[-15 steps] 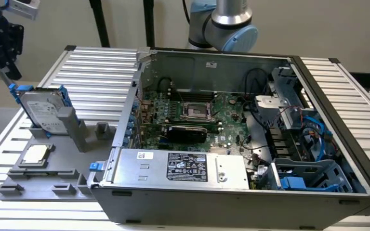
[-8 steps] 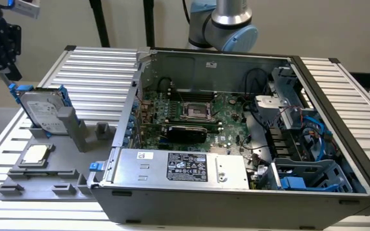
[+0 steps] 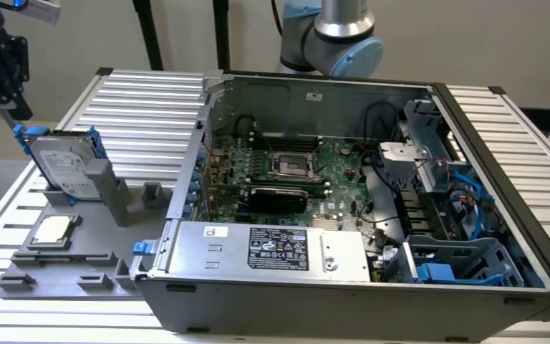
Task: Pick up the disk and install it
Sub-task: 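Pick up the disk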
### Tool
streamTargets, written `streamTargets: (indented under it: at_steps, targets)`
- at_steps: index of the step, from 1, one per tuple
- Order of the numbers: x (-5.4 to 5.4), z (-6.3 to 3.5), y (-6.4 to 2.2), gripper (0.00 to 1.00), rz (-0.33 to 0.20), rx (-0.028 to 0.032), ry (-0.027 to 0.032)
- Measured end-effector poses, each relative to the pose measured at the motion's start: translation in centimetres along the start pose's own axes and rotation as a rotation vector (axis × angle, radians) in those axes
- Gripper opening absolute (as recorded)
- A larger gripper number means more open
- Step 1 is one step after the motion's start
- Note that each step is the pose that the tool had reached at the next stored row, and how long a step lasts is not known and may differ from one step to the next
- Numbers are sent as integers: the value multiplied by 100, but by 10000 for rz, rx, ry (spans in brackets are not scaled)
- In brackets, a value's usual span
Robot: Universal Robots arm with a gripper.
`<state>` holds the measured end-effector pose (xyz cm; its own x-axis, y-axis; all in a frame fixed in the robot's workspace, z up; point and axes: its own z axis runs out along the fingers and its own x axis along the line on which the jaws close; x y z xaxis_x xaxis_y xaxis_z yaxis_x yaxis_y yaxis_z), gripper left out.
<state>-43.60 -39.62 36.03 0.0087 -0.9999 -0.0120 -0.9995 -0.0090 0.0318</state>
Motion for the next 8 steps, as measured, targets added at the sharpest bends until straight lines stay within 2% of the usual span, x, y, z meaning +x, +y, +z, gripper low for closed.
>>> streamTargets:
  at_steps: [2, 5, 7, 8]
  targets:
    - [-1, 1, -2, 11, -8, 1, -29]
    - [-1, 1, -1, 12, -8, 2, -40]
    - [-1, 1, -2, 24, -9, 2, -45]
    - [-1, 1, -2, 24, -9, 1, -47]
